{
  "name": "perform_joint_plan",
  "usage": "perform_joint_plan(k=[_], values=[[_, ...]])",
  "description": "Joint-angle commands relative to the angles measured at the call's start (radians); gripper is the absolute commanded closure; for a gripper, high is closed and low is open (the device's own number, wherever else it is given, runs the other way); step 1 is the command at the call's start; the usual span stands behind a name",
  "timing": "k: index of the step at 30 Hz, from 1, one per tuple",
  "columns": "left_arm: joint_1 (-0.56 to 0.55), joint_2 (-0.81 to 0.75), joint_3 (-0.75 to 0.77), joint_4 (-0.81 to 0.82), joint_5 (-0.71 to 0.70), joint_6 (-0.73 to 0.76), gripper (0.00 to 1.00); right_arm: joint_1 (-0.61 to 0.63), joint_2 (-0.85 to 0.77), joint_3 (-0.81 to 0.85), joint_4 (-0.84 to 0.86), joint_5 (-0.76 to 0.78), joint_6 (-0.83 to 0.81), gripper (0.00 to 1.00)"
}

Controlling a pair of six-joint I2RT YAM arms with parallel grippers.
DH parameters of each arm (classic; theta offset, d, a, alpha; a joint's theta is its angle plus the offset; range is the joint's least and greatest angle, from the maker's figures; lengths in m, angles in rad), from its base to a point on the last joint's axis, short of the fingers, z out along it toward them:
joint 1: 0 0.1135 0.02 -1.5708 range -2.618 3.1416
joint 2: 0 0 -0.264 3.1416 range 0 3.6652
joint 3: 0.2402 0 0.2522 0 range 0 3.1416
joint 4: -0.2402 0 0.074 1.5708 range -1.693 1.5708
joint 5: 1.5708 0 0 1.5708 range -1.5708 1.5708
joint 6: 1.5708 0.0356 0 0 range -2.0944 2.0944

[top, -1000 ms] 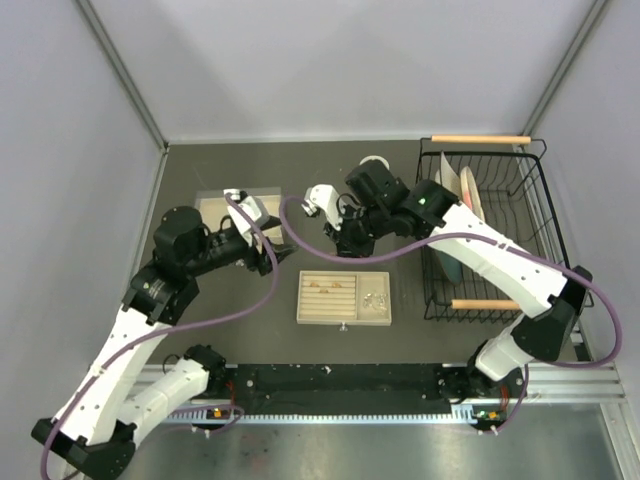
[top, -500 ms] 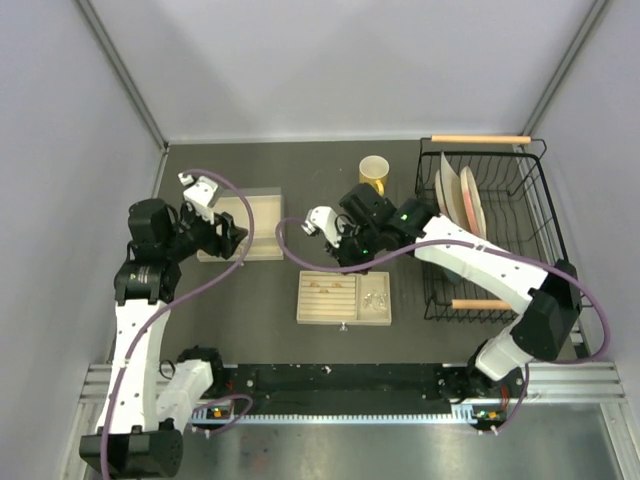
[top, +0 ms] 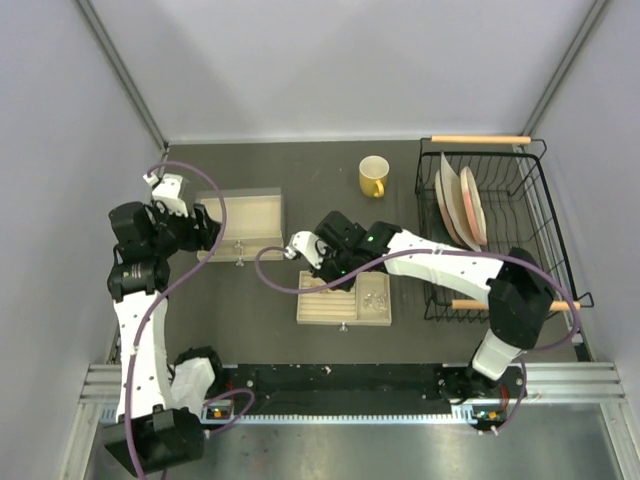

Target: Organize the mixed jewelry

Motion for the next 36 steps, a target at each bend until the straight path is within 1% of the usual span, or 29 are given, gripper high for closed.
perform_joint_plan(k=[1,13,36], values=[[0.026,-0.012,-0.02,0.063,-0.001,-0.034,0.31,0.039,0.045,0.011,0.066,0.045,0.024,1.0],[0.043,-0.035,-0.027,0.051,0.019,-0.022,0.31,0.062,0.168,0.044,0.1,0.076,0.031,1.0],[0.053,-0.007,-0.029,0.048,0.059,-0.002,0.32,0.064,0.22,0.063,0.118,0.102,-0.009,1.0]])
